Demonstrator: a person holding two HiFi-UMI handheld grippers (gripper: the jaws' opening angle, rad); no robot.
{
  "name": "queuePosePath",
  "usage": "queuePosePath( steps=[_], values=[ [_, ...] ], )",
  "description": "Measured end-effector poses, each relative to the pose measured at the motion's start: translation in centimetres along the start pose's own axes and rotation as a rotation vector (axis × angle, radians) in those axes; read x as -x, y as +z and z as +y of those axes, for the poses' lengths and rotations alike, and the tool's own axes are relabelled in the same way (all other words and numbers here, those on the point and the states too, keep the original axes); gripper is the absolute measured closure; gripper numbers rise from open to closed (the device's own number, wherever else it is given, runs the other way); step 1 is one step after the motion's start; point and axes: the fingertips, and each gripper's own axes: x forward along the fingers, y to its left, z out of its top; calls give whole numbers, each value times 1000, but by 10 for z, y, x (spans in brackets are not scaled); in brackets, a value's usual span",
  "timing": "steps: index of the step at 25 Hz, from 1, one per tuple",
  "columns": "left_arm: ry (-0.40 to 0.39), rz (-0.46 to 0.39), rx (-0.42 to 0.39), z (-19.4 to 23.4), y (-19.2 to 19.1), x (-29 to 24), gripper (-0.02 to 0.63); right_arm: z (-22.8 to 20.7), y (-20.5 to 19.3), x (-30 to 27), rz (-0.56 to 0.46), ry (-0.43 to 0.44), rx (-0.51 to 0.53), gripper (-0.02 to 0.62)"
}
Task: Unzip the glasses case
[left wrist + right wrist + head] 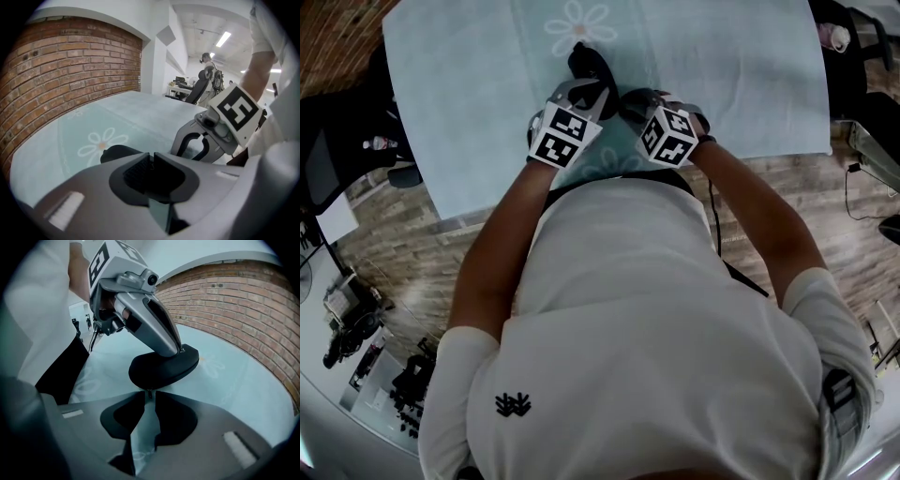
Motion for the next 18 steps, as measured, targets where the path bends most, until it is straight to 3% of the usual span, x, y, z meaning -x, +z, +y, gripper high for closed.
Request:
queuePosePath(
  steps=[5, 7, 18],
  values=[
    [-9, -2, -5, -2, 0, -1, 549, 0, 0, -1, 5, 16, 31, 549],
    [-12, -2, -4, -1, -1, -1, 548, 0, 0, -2, 6, 22, 24, 588],
    [-9, -7, 12, 6, 0, 0, 549, -3, -1, 4, -3, 35, -42, 592]
  ],
)
